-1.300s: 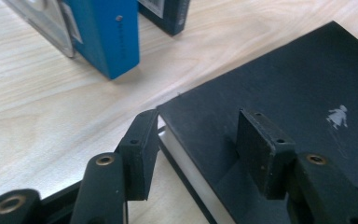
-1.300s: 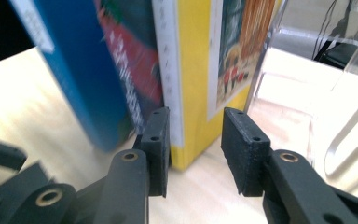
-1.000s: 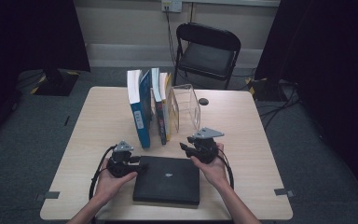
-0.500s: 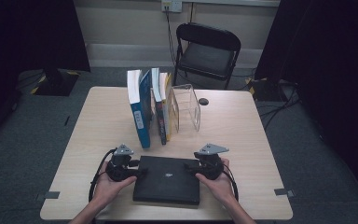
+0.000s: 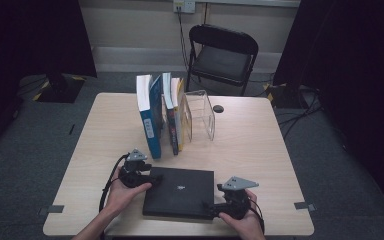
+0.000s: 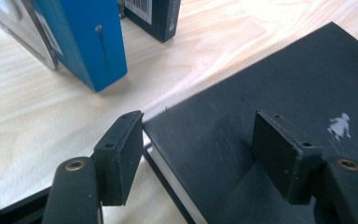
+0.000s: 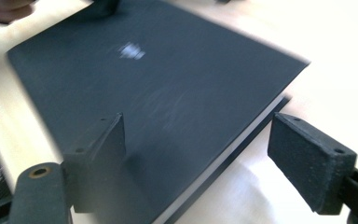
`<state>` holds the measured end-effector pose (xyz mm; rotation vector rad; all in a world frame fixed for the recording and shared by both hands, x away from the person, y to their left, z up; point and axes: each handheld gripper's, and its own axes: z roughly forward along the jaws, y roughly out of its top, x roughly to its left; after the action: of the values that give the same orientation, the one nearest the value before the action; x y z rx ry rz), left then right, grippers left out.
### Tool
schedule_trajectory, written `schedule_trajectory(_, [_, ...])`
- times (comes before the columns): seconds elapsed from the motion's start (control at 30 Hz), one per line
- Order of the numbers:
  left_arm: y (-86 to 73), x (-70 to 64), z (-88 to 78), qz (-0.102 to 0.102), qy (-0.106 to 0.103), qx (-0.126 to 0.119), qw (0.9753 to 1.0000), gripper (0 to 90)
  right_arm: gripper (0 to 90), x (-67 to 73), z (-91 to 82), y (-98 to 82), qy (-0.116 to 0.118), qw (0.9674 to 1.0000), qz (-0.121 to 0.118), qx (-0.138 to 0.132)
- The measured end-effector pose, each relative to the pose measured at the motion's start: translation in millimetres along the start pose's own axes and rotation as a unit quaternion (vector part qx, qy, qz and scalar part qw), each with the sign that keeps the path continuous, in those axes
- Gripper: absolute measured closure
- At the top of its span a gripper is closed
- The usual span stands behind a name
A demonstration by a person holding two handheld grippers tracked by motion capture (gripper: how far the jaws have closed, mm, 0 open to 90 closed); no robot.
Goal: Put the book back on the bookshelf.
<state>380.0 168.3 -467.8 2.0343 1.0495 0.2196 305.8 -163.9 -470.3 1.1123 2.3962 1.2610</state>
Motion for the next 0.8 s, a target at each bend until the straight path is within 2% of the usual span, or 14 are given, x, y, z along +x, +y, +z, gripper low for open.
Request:
schedule_trajectory(0.07, [2.6, 1.6, 4.0, 0.002, -0.006, -0.003, 1.0000, 33.6, 18.4, 7.4, -3.9, -7.1, 0.011, 0.9999, -0.006, 0.007])
schedule_trajectory(0.2, [3.9, 1.1, 8.2, 0.003, -0.008, -0.008, 0.9999, 32.2, 18.0, 17.1, -8.1, -15.4, 0.016, 0.9997, -0.015, 0.011])
schedule_trajectory(0.23, [3.9, 1.1, 8.2, 0.003, -0.008, -0.008, 0.9999, 31.7, 18.0, 17.1, -8.1, -15.4, 0.016, 0.9997, -0.015, 0.011])
schedule_trajectory(0.3, [3.7, 1.7, 9.0, 0.002, -0.012, -0.011, 0.9999, 31.6, 18.0, 23.7, -4.2, -21.3, 0.026, 0.9989, -0.027, 0.029])
schedule_trajectory(0.37, [3.4, 1.1, 9.9, 0.002, -0.011, -0.013, 0.9998, 31.0, 18.5, 26.0, -0.4, -22.3, 0.022, 0.9985, -0.035, 0.035])
schedule_trajectory(0.4, [3.6, 0.9, 9.7, 0.006, -0.011, -0.013, 0.9998, 31.0, 17.7, 26.5, 1.8, -22.3, 0.017, 0.9984, -0.037, 0.038])
schedule_trajectory(0.57, [3.6, 2.4, 8.2, 0.006, -0.017, -0.007, 0.9998, 31.4, 16.4, 25.1, 4.7, -22.3, 0.020, 0.9973, -0.054, 0.047])
schedule_trajectory(0.8, [2.7, 1.2, 5.0, 0.004, -0.011, 0.000, 0.9999, 31.3, 21.3, 23.6, 2.8, -22.8, 0.026, 0.9959, -0.067, 0.055])
